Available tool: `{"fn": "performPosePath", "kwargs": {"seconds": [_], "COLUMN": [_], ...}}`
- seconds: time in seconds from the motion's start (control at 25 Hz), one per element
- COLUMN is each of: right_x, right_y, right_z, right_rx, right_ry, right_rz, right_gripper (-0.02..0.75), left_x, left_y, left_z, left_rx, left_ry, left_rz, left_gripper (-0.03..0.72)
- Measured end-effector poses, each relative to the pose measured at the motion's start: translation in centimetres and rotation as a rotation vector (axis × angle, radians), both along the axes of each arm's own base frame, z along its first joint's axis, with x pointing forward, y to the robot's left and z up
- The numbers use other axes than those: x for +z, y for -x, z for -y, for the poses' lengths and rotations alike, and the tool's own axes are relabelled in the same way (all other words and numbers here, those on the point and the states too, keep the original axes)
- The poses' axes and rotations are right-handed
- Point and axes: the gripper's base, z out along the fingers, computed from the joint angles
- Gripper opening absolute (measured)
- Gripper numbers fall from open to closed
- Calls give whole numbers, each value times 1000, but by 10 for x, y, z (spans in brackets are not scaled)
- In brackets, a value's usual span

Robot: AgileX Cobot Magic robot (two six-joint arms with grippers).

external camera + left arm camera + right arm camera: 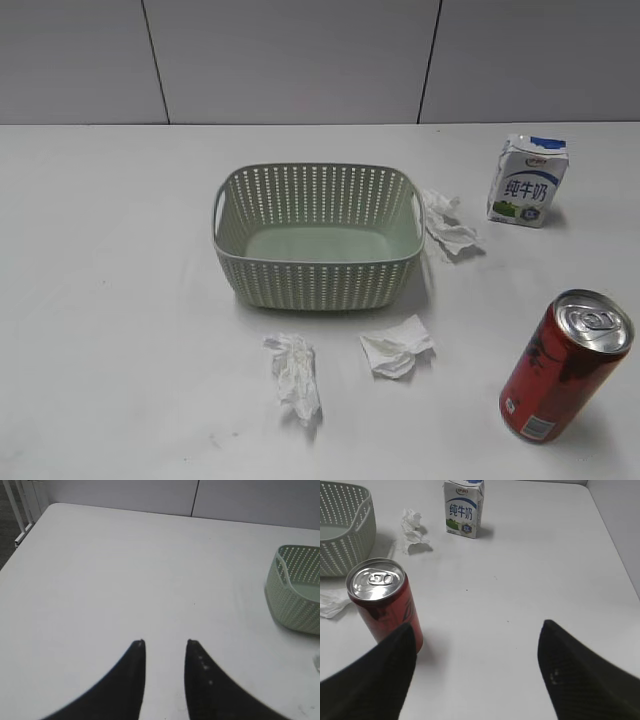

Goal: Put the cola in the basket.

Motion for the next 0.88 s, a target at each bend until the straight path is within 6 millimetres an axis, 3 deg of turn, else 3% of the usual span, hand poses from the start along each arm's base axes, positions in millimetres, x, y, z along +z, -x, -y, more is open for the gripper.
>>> {"fn": "performPosePath", "kwargs": {"seconds": [0.56,0.88], "right_x": [3,19], "right_y": [-1,-27], "right_z": [-1,-9], "right_rx": [6,44], "right_ry": [-8,-75], "right_rz": [-5,-180], "right_gripper": [605,661], "left_x": [0,0], "left_y": [0,0], "left_z": [0,0], "left_rx": [0,0], "left_ry": [0,0], "left_rz": [0,0], "left_gripper": [217,217]}}
